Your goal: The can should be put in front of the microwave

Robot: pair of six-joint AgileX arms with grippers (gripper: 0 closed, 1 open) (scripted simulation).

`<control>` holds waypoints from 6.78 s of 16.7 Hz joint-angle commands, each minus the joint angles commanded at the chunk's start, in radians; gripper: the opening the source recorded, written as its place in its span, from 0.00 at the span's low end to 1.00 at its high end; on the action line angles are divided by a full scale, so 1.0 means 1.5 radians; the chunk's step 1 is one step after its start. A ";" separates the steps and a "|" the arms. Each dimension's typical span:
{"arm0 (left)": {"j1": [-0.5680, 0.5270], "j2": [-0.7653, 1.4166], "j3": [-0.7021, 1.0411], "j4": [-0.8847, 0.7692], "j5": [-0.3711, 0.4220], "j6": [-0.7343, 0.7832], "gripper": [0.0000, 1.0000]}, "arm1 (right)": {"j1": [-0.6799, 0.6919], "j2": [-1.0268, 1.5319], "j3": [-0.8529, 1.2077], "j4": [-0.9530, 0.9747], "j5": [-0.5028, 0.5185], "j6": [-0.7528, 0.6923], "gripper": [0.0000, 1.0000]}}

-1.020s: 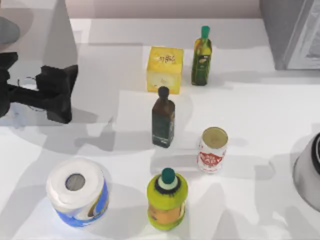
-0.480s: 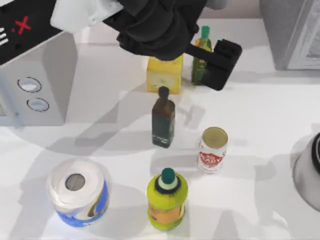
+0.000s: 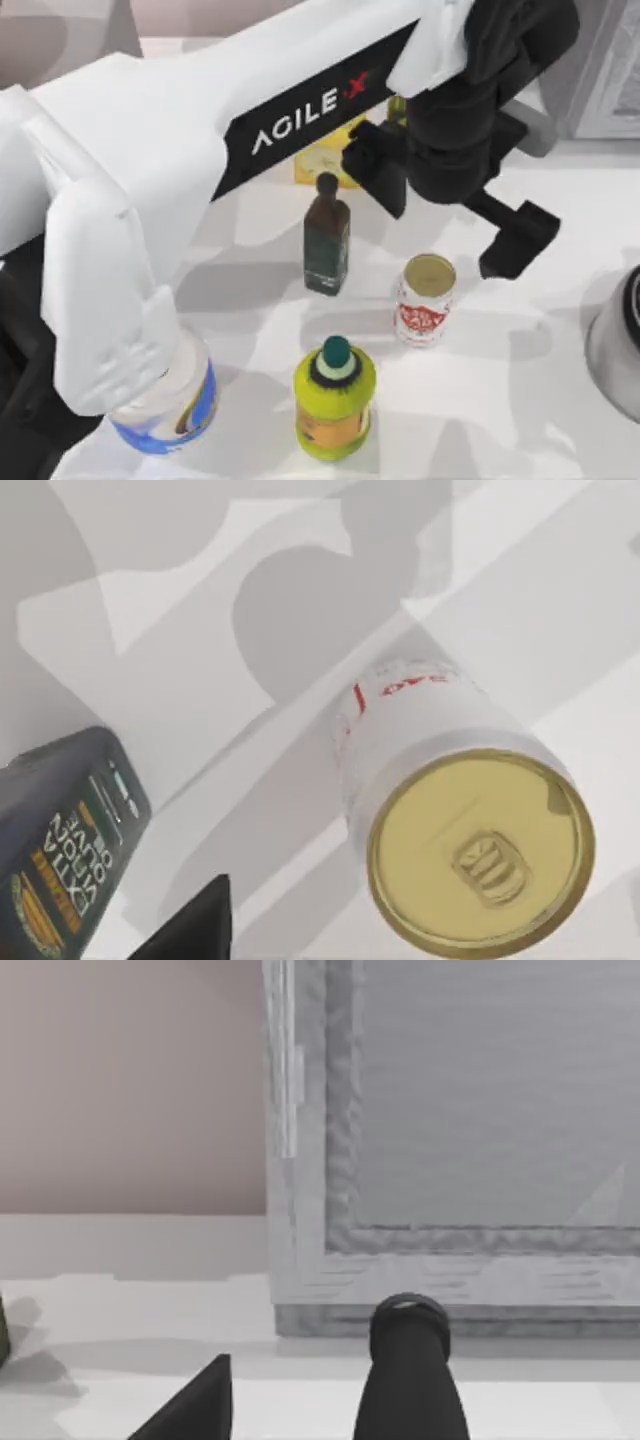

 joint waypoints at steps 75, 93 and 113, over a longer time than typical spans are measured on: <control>0.110 -0.291 -0.238 0.064 0.009 0.066 0.00 | 0.000 0.000 0.000 0.000 0.000 0.000 1.00; 0.581 -0.651 -0.920 0.181 -0.017 0.059 0.00 | 0.000 0.000 0.000 0.000 0.000 0.000 1.00; 0.582 -0.646 -0.938 0.204 -0.017 0.060 0.38 | 0.000 0.000 0.000 0.000 0.000 0.000 1.00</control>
